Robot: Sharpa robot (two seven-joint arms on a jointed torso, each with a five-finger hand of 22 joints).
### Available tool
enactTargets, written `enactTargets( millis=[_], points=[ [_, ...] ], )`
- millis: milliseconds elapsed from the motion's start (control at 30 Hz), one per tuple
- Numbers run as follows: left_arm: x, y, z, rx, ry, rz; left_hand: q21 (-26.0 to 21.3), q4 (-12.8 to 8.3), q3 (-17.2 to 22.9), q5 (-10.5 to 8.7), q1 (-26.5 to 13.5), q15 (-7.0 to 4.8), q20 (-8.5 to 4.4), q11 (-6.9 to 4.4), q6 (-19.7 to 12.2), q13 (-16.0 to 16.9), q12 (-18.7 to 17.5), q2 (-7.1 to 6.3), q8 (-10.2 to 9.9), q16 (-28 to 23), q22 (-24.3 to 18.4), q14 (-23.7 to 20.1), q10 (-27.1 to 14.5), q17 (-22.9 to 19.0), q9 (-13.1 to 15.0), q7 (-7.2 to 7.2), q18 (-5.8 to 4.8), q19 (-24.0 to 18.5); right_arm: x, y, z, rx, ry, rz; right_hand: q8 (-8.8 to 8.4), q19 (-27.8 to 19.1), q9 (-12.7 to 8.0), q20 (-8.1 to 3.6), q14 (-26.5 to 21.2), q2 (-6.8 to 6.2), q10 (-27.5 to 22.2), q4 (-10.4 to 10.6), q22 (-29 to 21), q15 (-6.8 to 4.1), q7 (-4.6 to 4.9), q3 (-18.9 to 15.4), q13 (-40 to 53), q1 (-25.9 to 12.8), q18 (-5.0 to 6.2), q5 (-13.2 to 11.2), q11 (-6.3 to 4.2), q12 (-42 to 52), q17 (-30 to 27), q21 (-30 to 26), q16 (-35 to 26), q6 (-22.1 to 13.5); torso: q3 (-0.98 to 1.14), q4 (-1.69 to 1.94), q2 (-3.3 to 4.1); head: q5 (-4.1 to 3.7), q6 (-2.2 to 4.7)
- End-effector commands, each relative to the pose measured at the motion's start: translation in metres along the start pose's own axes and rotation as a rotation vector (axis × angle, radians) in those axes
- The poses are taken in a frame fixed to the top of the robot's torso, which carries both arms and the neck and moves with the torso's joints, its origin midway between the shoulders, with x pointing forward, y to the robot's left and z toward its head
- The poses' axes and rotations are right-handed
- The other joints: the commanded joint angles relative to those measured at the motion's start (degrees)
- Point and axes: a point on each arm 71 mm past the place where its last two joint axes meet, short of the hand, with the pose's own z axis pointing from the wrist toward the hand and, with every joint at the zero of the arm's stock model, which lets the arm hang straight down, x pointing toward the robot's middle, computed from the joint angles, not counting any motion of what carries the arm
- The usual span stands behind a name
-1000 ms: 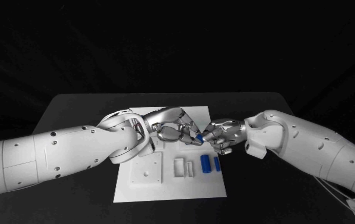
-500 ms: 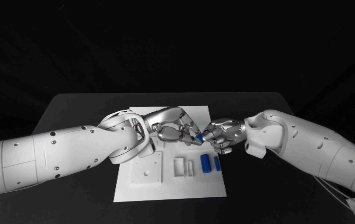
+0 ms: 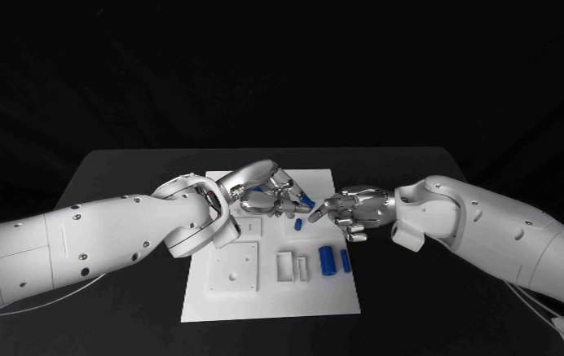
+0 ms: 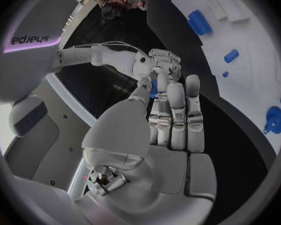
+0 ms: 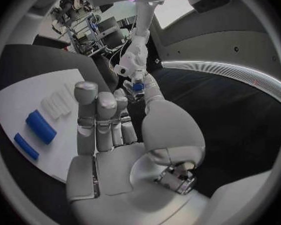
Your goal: Assemble the parts on the task board
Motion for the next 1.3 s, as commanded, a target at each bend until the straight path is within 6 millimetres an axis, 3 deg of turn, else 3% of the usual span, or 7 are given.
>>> enactTargets(
  millis=[33,267,333,467,600,833,1300],
  points=[
    [-0.007,0.014,-0.002,-0.173,-0.079,-0.186,0.1,-3.3,3.8,0.00,-0.8,-0.01,-0.35,-0.42,2.1,0.1,0.0,0.01,0.2,0.0,-0.1,0.2,2.3,0.1,-0.2,-1.59,-1.09,-0.2,-0.009,0.005,-0.004,-0.078,-0.156,-0.016,-0.08,-0.2,-0.1,0.38,-0.7,-0.84,-1.0,1.0,2.4,0.09,0.29,-0.1,-1.1,0.0,0.80,-1.4,0.12,0.2,-0.7,-2.4,-0.1,-1.0,0.04,0.04,-0.03,0.25,0.16],
    [-0.015,0.032,-0.010,-0.334,-0.150,-0.356,0.2,-3.8,4.3,0.07,-1.1,-0.16,-0.48,-0.59,2.6,0.6,0.8,-0.35,0.2,-0.1,-0.1,0.4,2.5,0.1,-1.2,-1.70,-1.14,0.0,-0.021,0.013,-0.023,-0.182,-0.455,-0.142,-0.04,0.0,0.0,0.34,-1.0,0.14,-1.5,0.0,1.9,0.04,0.29,0.1,-2.4,1.3,1.01,-1.3,0.11,0.4,-2.0,-4.9,-0.6,-0.9,0.07,-0.15,-0.04,2.09,1.46],
    [-0.016,0.037,-0.013,-0.376,-0.169,-0.425,0.2,-3.9,4.3,0.02,-1.4,-0.18,-0.50,-0.65,2.8,0.7,1.1,-0.44,0.2,-0.2,-0.1,0.4,2.5,0.1,-1.8,-1.77,-1.18,0.0,-0.022,0.018,-0.028,-0.211,-0.567,-0.237,-0.07,0.5,-0.1,0.20,-0.8,0.79,-1.2,-2.3,1.9,-0.12,0.13,0.7,-2.9,2.2,1.01,2.5,-0.09,0.7,-2.5,-5.1,-0.6,-0.3,0.08,-0.15,-0.07,2.20,1.62],
    [-0.017,0.043,-0.018,-0.433,-0.195,-0.559,0.1,-4.0,4.3,-0.12,-1.7,-0.18,-0.49,-0.67,3.0,0.8,1.3,-0.44,0.2,-0.3,-0.2,0.3,2.6,0.1,-2.4,-1.79,-1.25,-0.2,-0.015,0.029,-0.031,-0.263,-0.736,-0.503,-0.11,1.5,-0.1,-0.20,0.1,2.07,-0.2,-7.8,2.4,-0.57,-0.24,4.4,-3.8,5.4,0.74,4.3,-0.56,1.4,-2.8,-4.0,0.1,1.5,0.13,-0.25,-0.06,2.73,2.08],
    [-0.018,0.047,-0.021,-0.466,-0.207,-0.681,0.1,-4.2,4.4,-0.06,-1.8,-0.21,-0.53,-0.70,3.1,0.9,1.7,-0.41,0.2,-0.4,-0.3,0.3,2.6,0.1,-2.7,-1.82,-1.30,-0.2,0.006,0.040,-0.025,-0.338,-0.818,-0.814,-0.13,1.8,-0.1,-0.40,0.3,0.26,0.2,-11.3,3.1,-0.81,-0.44,11.0,-4.8,6.9,0.50,5.6,-0.88,1.5,-2.6,-3.1,0.8,2.9,0.05,-0.19,-0.01,2.73,2.53],
    [-0.017,0.050,-0.025,-0.474,-0.197,-0.805,-0.1,-4.4,4.4,-1.00,-2.1,-0.16,-0.50,-0.65,3.0,1.0,1.8,-0.06,0.2,-0.5,-0.5,0.1,2.5,0.0,-3.0,-1.78,-1.40,-0.4,0.036,0.054,-0.009,-0.443,-0.842,-1.099,-0.12,1.1,-0.1,-0.31,-0.4,-2.77,-1.1,-11.5,2.6,-0.65,-0.25,15.0,-6.5,6.0,0.53,8.1,-0.77,0.1,-4.3,-5.7,-1.0,1.9,-0.08,-0.05,0.01,2.19,2.69],
    [-0.015,0.049,-0.025,-0.455,-0.153,-0.888,-0.3,-5.5,4.3,-0.79,-3.2,-0.15,-0.49,-0.64,3.0,1.1,1.8,0.48,0.2,-0.6,-0.9,0.0,2.5,0.0,-3.4,-1.77,-1.46,-0.5,0.071,0.070,0.020,-0.547,-0.915,-1.337,-0.12,1.8,-0.1,-0.30,-0.1,-4.34,-1.0,-9.8,2.6,-0.64,-0.15,17.9,-7.4,6.9,0.75,3.1,-0.71,0.5,-4.7,-6.5,-0.6,1.2,-0.23,0.00,0.02,2.27,2.81]
  ],
)
